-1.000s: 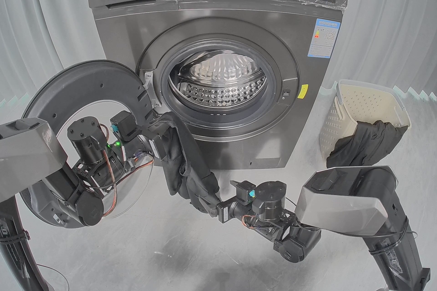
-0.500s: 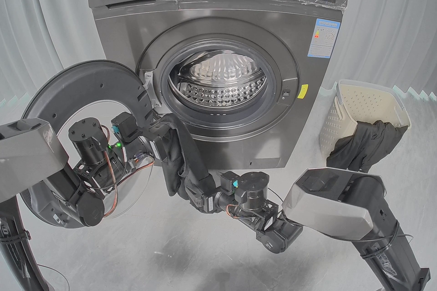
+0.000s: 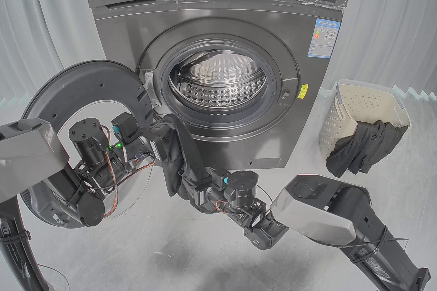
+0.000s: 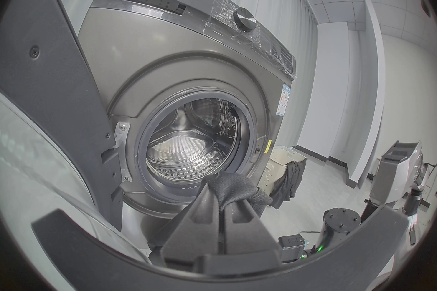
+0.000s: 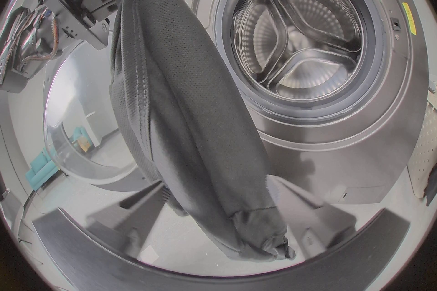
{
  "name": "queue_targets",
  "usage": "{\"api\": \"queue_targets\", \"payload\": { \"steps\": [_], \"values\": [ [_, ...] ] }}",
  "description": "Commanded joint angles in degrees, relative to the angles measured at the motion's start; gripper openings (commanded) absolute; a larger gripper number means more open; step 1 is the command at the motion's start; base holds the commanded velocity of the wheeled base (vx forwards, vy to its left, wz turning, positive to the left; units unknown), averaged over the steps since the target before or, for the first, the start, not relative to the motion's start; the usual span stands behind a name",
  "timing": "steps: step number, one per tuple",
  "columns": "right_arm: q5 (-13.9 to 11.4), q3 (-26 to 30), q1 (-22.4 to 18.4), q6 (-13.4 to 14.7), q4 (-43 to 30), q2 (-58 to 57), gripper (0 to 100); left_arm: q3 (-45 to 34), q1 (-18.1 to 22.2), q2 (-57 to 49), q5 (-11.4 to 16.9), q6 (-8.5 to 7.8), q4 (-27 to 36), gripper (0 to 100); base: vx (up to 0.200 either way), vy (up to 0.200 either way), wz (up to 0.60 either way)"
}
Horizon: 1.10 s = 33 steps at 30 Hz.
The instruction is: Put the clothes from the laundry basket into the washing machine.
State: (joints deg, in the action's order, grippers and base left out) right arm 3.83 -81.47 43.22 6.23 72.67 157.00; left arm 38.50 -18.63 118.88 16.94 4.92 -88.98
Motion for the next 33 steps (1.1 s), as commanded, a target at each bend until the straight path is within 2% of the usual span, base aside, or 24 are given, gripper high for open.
{"api": "queue_targets", "payload": {
  "steps": [1,8,9,12,19,23,25,27,33],
  "values": [
    [0.48,-2.47,-0.24,0.01,0.54,2.08,0,-0.09,0.08,0.03,0.02,0.0,-0.05,0,0.0,0.0,0.0],
    [0.57,0.52,-1.29,-0.08,2.74,-0.03,0,-0.35,0.7,0.21,0.11,0.08,-0.05,0,0.0,0.0,0.0],
    [0.57,5.0,-1.91,-0.16,3.71,-4.78,0,-0.62,0.87,0.21,0.11,0.08,-0.05,0,0.0,0.0,0.0],
    [0.74,11.68,-2.96,-0.16,3.88,-11.72,0,-0.88,0.87,0.03,0.19,0.08,-0.05,0,0.0,0.0,0.0],
    [0.74,20.12,-5.69,0.45,6.43,-23.94,0,-2.55,0.87,-1.02,0.28,0.08,-0.14,0,0.0,0.0,0.0],
    [0.65,30.05,-5.86,0.89,11.27,-30.7,0,-4.92,0.87,-2.69,0.28,0.08,-0.14,0,0.0,0.0,0.0],
    [0.65,31.37,-5.77,0.98,12.15,-31.76,0,-5.28,0.96,-3.04,0.28,0.08,-0.14,0,0.0,0.0,0.0],
    [0.65,35.33,-5.69,2.38,14.78,-34.66,0,-5.71,1.14,-4.54,0.37,0.08,-0.14,0,0.0,0.0,0.0],
    [0.65,39.9,-6.3,9.33,15.75,-40.28,0,-7.65,1.05,-7.7,0.37,-0.09,-0.05,0,0.0,0.0,0.0]
  ]
}}
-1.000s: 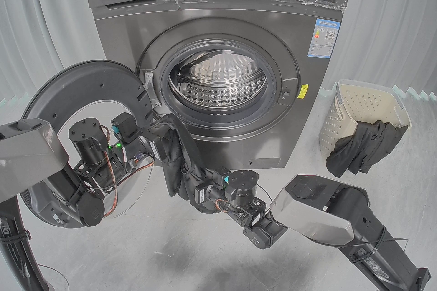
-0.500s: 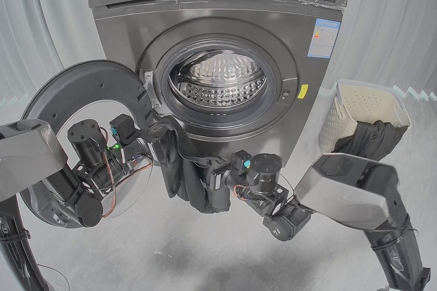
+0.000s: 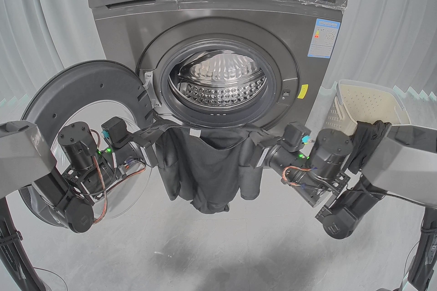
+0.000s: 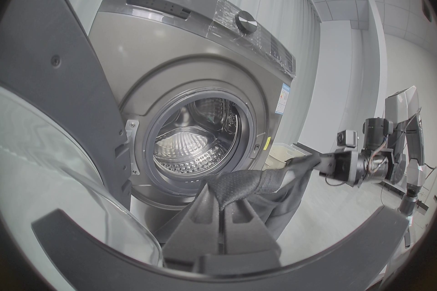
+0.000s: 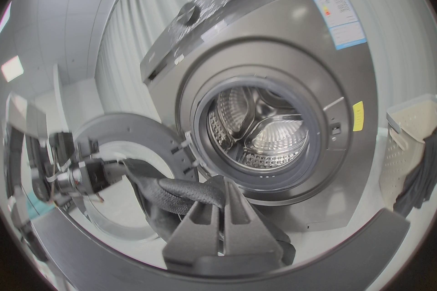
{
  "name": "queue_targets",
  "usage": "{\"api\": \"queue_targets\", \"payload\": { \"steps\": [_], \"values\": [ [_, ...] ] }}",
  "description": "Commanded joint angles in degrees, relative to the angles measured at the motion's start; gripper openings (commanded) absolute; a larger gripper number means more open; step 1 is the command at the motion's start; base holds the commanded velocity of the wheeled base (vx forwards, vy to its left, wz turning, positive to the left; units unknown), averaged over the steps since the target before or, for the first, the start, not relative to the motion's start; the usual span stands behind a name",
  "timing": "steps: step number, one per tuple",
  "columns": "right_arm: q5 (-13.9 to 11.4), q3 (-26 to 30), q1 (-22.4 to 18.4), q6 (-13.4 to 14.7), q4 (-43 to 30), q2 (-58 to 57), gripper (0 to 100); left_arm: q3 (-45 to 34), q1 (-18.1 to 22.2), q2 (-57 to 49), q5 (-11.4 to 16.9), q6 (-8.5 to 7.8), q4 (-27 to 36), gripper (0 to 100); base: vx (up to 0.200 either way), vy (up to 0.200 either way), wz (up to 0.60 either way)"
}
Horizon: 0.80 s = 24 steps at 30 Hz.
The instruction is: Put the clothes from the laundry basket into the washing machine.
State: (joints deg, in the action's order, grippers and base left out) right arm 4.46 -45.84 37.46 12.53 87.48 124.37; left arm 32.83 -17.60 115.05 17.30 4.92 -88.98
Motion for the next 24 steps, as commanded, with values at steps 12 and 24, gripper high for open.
{"api": "queue_targets", "payload": {
  "steps": [12,24],
  "values": [
    [0.02,8.83,-1.07,6.45,0.94,-13.71,0,-5.06,-0.94,-5.72,0.02,-0.71,-0.05,0,0.0,0.0,0.0],
    [1.95,4.26,-0.64,6.72,0.94,-14.59,0,-5.93,-2.08,-6.51,-0.07,-1.5,-0.05,0,0.0,0.0,0.0]
  ]
}}
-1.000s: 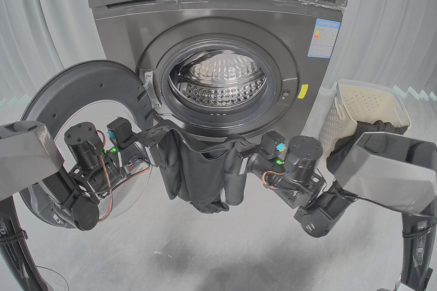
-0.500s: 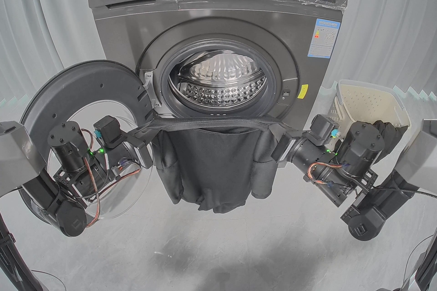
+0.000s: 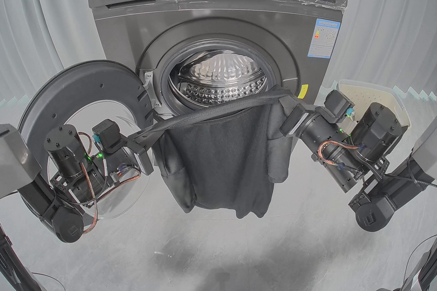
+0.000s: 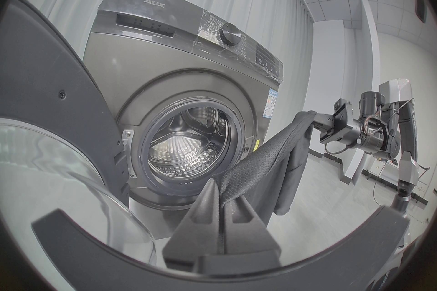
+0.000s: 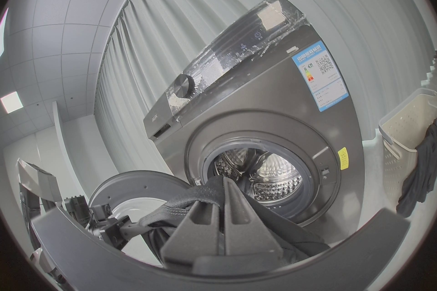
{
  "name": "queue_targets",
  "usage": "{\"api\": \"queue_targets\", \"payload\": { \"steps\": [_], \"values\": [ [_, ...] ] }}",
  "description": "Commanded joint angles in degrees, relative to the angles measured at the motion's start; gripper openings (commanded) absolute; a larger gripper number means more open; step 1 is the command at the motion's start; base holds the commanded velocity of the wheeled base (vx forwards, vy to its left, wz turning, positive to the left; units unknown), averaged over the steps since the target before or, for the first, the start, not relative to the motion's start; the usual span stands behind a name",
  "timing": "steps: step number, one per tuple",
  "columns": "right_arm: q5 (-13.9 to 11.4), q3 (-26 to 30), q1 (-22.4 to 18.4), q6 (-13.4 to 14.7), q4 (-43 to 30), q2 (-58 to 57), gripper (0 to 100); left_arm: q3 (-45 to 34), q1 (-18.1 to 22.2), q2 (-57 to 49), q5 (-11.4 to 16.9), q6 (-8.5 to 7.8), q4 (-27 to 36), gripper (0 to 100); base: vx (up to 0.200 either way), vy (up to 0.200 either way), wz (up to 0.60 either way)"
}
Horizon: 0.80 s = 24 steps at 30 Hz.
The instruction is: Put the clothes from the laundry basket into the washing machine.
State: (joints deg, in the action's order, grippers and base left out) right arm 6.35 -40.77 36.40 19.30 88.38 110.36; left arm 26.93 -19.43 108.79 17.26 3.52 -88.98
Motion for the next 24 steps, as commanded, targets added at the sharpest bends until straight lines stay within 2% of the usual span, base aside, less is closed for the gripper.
{"api": "queue_targets", "payload": {
  "steps": [1,10,14,20,24],
  "values": [
    [0.15,-0.98,0.51,-0.05,0.04,-0.59,0,-0.03,-0.26,-0.24,-0.04,-0.1,-0.05,0,0.0,0.0,0.0],
    [1.03,-1.25,0.34,-0.14,0.04,-0.59,0,1.37,-0.26,-0.42,-0.3,-0.01,-0.14,0,0.0,0.0,0.0],
    [1.03,-1.25,-0.19,-0.23,0.04,-0.67,0,2.78,-0.61,-1.12,-0.74,0.7,-0.05,0,0.0,0.0,0.0],
    [1.03,-1.25,-0.19,-0.31,0.04,-1.03,0,3.92,-0.87,-1.74,-1.0,0.87,-0.05,0,0.0,0.0,0.0],
    [1.03,-1.16,-0.19,-0.31,0.04,-1.29,0,5.15,-0.87,-1.83,-2.14,1.84,-0.05,0,0.0,0.0,0.0]
  ]
}}
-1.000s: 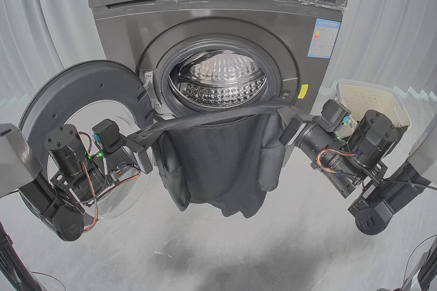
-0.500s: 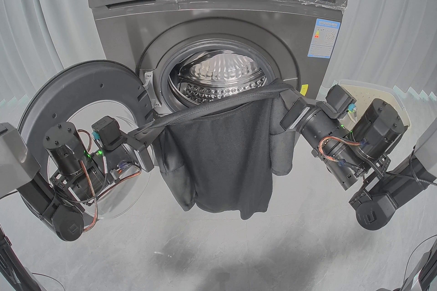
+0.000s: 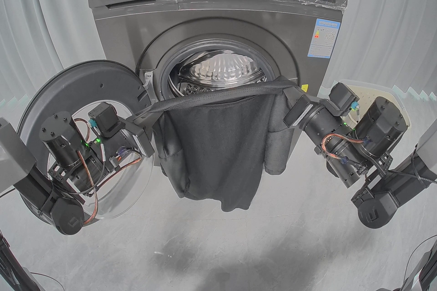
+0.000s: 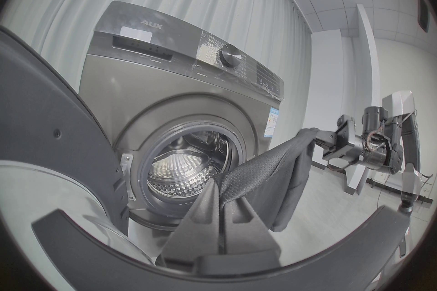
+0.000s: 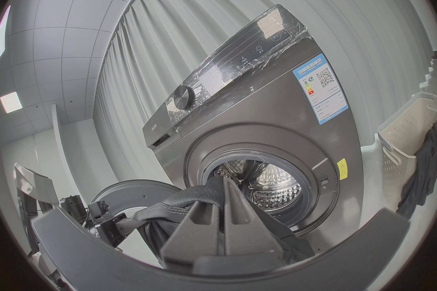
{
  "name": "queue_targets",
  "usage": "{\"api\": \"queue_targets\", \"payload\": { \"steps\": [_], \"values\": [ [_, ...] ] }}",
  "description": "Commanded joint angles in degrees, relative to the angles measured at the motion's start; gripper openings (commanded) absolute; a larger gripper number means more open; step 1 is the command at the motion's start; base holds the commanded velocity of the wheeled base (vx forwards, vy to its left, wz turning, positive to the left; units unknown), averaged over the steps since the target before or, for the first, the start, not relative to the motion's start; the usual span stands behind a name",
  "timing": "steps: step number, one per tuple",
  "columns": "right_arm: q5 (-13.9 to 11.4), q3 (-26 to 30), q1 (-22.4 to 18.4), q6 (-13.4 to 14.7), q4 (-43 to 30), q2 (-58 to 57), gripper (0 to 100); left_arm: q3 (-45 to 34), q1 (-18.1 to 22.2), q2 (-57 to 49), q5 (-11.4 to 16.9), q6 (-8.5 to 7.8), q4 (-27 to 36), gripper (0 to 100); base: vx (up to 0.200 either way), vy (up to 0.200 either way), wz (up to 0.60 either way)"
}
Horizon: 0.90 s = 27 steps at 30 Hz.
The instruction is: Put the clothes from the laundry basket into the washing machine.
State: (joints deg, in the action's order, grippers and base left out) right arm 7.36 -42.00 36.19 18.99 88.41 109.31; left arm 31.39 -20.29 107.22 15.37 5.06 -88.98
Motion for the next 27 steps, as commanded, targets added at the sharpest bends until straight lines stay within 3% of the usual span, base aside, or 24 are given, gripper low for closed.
{"api": "queue_targets", "payload": {
  "steps": [1,27],
  "values": [
    [0.02,0.07,0.02,-0.01,0.01,-0.33,0,0.78,-0.02,-0.25,-0.34,0.57,-0.05,0,0.0,0.0,0.0],
    [0.11,0.69,0.1,0.08,0.01,-0.06,0,0.69,-0.02,-0.17,-0.34,0.65,-0.05,0,0.0,0.0,0.0]
  ]
}}
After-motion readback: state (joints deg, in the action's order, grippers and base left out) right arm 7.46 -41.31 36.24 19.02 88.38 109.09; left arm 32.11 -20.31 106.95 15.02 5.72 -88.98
